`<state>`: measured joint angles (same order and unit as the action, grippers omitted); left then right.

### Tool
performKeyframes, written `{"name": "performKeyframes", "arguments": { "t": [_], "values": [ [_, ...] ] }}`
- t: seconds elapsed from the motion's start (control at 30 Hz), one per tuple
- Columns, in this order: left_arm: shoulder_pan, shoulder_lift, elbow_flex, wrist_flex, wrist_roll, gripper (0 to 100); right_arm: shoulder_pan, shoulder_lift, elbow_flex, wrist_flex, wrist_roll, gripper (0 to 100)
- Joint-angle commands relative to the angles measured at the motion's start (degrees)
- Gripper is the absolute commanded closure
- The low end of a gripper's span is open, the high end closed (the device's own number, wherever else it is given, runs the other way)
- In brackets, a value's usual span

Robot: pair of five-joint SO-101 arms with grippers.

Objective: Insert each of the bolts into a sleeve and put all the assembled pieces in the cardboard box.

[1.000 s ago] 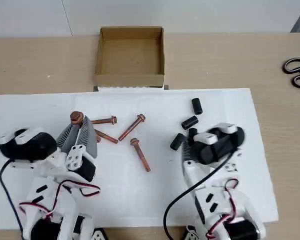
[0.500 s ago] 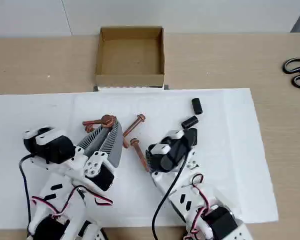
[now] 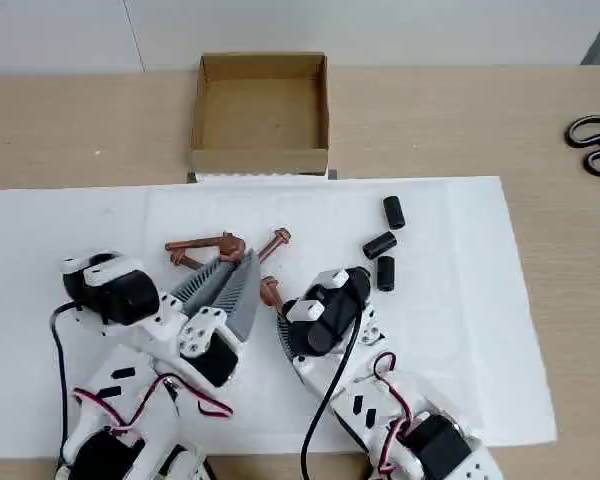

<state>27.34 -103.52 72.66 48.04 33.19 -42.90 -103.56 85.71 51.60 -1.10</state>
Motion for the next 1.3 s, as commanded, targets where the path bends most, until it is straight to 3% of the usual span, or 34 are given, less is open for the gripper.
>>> {"name": "performKeyframes", "arguments": {
  "t": [0.0, 0.3, 0.57, 1.27],
  "values": [
    [1.05, -0.53, -0.31, -1.67, 1.14, 99, -0.48, -0.40, -0.18, -1.54, 0.26, 99.5],
    [0.97, -0.53, 4.09, -1.85, 1.14, 99, -0.75, -0.40, -0.44, -4.00, 0.26, 99.5],
    [0.88, -0.53, 9.10, -9.41, 0.97, 99, -3.56, -0.40, -0.26, -4.35, 0.35, 99.5],
    [0.79, -0.53, 9.27, -9.41, -2.11, 99, -0.92, -0.40, -0.26, -4.44, 0.26, 99.5]
  ]
}}
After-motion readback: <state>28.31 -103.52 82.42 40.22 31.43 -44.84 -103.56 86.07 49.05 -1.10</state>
